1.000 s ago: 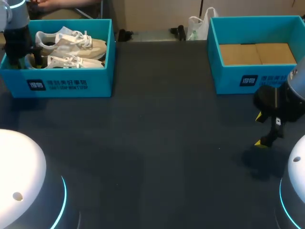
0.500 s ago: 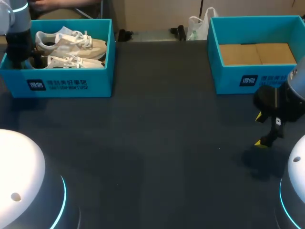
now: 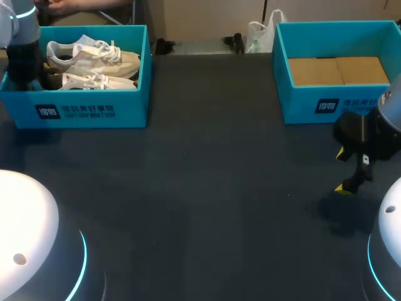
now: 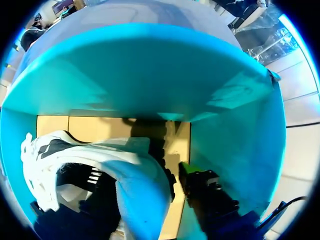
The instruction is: Take the shoe out of the shoebox, open the shoe tongue, remove and reinsert the insole, then place the shoe into the shoebox
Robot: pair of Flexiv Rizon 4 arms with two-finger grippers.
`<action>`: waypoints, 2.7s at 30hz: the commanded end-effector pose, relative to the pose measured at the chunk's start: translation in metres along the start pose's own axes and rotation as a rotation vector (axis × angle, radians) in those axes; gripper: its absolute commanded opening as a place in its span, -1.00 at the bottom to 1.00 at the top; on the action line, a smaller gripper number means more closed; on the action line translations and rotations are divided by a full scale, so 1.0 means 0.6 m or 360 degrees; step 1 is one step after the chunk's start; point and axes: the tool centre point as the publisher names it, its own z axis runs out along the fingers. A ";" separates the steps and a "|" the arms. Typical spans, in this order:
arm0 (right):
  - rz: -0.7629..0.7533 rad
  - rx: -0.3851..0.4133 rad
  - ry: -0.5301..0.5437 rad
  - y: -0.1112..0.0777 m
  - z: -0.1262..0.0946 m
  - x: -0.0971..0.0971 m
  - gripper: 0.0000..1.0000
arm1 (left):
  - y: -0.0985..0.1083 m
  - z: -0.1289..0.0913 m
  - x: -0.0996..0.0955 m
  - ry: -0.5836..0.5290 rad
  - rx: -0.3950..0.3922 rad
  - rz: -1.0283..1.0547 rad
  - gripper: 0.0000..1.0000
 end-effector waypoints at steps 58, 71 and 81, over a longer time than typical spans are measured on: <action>0.0000 0.0003 -0.0003 0.001 0.001 0.001 1.00 | -0.039 -0.274 0.072 0.0047 -0.0103 -0.0079 -1.00; 0.0000 0.0003 -0.0003 0.001 0.001 0.001 1.00 | -0.068 -0.379 0.054 0.0059 -0.0068 -0.0134 -1.00; 0.0000 0.0003 -0.0003 0.001 0.001 0.001 1.00 | -0.086 -0.405 0.043 0.0053 -0.0007 -0.0098 -1.00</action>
